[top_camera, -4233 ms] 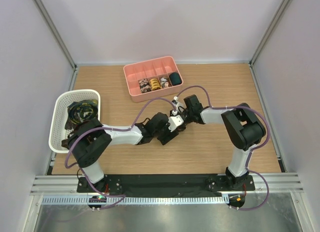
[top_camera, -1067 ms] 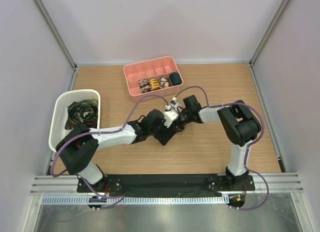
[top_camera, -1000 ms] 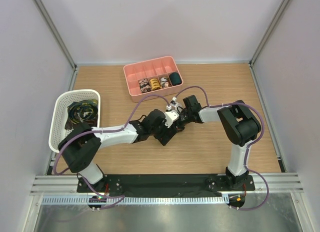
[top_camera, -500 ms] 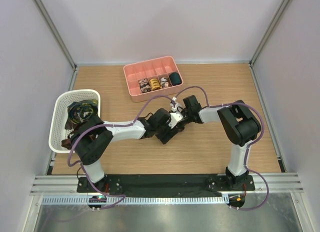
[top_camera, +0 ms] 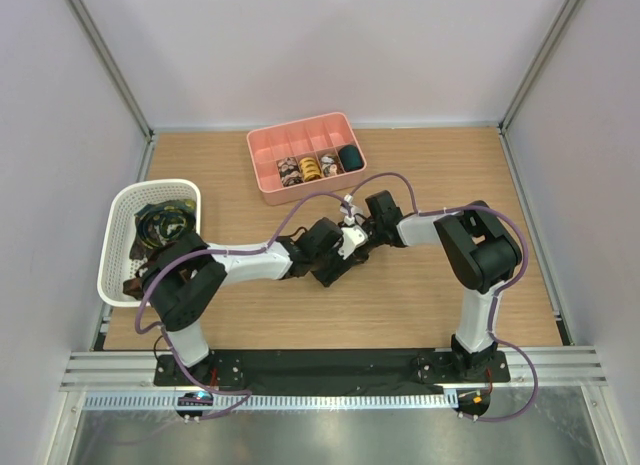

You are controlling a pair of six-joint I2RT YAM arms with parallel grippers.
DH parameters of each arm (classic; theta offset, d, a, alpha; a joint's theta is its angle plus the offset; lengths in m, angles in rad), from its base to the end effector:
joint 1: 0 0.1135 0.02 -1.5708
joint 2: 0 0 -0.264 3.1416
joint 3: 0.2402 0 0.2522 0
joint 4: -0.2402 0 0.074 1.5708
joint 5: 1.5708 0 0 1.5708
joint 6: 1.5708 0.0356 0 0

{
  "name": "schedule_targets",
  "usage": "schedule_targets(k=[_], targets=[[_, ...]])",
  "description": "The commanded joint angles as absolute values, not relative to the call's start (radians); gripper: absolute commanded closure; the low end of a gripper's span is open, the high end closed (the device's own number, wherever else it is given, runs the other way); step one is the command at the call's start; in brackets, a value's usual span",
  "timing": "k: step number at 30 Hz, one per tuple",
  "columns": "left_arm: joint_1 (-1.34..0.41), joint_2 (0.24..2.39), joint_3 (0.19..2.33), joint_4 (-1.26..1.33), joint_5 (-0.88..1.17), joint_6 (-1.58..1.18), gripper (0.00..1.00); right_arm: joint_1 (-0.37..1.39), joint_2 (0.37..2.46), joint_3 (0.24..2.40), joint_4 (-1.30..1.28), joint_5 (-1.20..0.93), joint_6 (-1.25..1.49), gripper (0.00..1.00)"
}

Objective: Roll the ties
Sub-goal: Roll the tie

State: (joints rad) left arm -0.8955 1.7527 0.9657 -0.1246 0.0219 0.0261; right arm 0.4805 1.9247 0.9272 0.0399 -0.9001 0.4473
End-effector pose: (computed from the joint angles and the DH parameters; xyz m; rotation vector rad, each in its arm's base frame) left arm 0.2184 -0.2739 0.1554 1.1313 2.2575 -0.3889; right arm 0.2976 0.1865 0.1093 -0.4412 2.5955 1.4930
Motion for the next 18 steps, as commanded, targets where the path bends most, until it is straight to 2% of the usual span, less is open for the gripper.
schedule_targets(k=[1, 8, 11, 18], targets=[[-0.899, 1.755, 0.965, -0.175, 0.006, 0.015, 0.52, 0.497, 2.003, 0.899, -0.074, -0.664, 0.353, 0.99], [-0.900, 1.778, 0.966, -0.178, 0.008, 0.018, 0.69, 0.492, 1.996, 0.907, -0.066, -0.675, 0.350, 0.89], [-0.902, 1.789, 0.977, -0.192, -0.035, 0.018, 0.83, 0.479, 1.994, 0.896, -0.023, -0.736, 0.374, 0.87], [-0.908, 1.810, 0.989, -0.215, -0.061, 0.018, 0.87, 0.462, 1.973, 0.879, 0.032, -0.793, 0.403, 0.79]])
